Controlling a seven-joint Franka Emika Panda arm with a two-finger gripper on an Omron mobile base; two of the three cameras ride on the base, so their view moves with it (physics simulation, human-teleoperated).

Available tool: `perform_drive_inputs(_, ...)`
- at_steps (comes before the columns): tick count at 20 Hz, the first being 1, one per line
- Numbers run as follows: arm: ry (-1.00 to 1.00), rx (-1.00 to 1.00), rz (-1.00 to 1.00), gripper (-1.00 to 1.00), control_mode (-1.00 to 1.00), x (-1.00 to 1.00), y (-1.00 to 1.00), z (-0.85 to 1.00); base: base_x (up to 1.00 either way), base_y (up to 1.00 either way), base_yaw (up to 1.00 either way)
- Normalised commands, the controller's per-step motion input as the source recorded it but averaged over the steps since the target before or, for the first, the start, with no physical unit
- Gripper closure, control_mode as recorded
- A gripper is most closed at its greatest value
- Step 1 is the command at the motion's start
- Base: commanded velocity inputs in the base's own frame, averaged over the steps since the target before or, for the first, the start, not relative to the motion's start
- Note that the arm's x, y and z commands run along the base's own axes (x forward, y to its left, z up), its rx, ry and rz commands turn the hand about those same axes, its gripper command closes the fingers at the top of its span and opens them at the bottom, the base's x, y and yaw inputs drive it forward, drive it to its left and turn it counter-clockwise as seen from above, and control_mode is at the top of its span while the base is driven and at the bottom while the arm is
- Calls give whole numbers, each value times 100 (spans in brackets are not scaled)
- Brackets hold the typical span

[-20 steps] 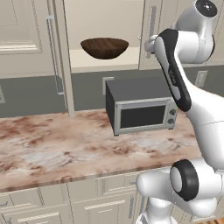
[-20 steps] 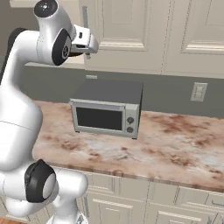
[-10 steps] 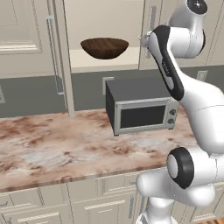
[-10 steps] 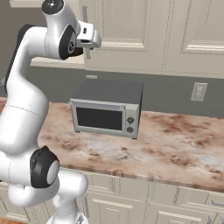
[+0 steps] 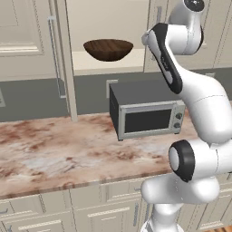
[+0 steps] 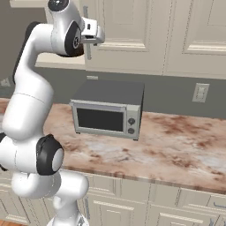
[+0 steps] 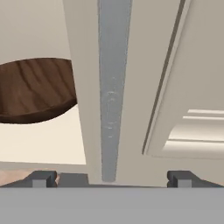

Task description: Move the bowls from the cabinet to the plates on the dining table.

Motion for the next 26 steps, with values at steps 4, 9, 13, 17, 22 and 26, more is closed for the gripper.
perform_drive_inputs(4, 0, 0, 0, -100, -100, 31, 0, 1, 0, 0, 0)
perform_drive_inputs(9, 0, 0, 0, -100, -100, 35, 0, 0, 0, 0, 0)
perform_drive_inputs(13, -1, 0, 0, -100, -100, 30, -2, 0, 0, 0, 0)
perform_drive_inputs(17, 0, 0, 0, -100, -100, 26, -12, 0, 0, 0, 0)
perform_drive_inputs(22, 0, 0, 0, -100, -100, 27, -3, -1, 0, 0, 0)
perform_drive_inputs(26, 0, 0, 0, -100, -100, 18, 0, -3, 0, 0, 0)
